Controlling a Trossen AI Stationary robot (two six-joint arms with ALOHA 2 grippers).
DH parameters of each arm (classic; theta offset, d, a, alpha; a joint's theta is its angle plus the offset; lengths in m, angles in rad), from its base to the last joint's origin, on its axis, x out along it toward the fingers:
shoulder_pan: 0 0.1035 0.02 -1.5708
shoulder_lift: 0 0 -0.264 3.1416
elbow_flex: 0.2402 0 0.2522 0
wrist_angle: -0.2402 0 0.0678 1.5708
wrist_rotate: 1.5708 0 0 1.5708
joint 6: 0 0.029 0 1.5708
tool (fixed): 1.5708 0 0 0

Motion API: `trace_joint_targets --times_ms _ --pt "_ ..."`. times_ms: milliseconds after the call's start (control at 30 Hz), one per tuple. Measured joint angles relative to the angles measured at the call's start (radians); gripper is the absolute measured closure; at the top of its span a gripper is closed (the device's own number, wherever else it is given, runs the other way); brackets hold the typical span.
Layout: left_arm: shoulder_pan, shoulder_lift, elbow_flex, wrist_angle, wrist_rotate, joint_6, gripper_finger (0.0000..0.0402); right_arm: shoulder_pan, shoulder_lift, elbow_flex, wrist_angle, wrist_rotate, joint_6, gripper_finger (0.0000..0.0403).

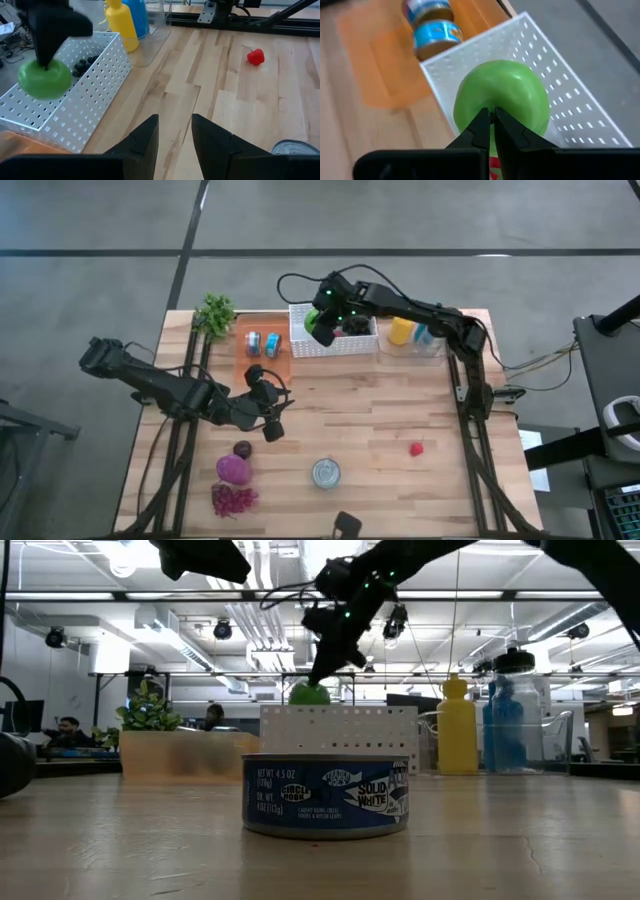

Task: Pick & Place Food Item
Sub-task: Put the apple into the white bin, then put the purple water bottle into the transparent bin

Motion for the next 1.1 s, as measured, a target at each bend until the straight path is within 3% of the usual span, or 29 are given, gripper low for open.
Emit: trace_joint_targets --times_ms 333,700,1100 --pt "0.0 0.0 0.0 0.032 0.0 -0.008 0.0284 -0.031 0.102 0.011 0.002 -0.028 -0.017 0.0394" --pt "0.0 0.0 0.0 0.037 0.0 -0.009 0.0284 -0.05 0.123 0.009 -0.004 -0.026 -0.03 0.0392" --pt "0.0 0.0 0.0 0.036 0.008 -0.009 0.0284 -0.049 0.123 0.009 -0.009 -0.027 -0.03 0.0333"
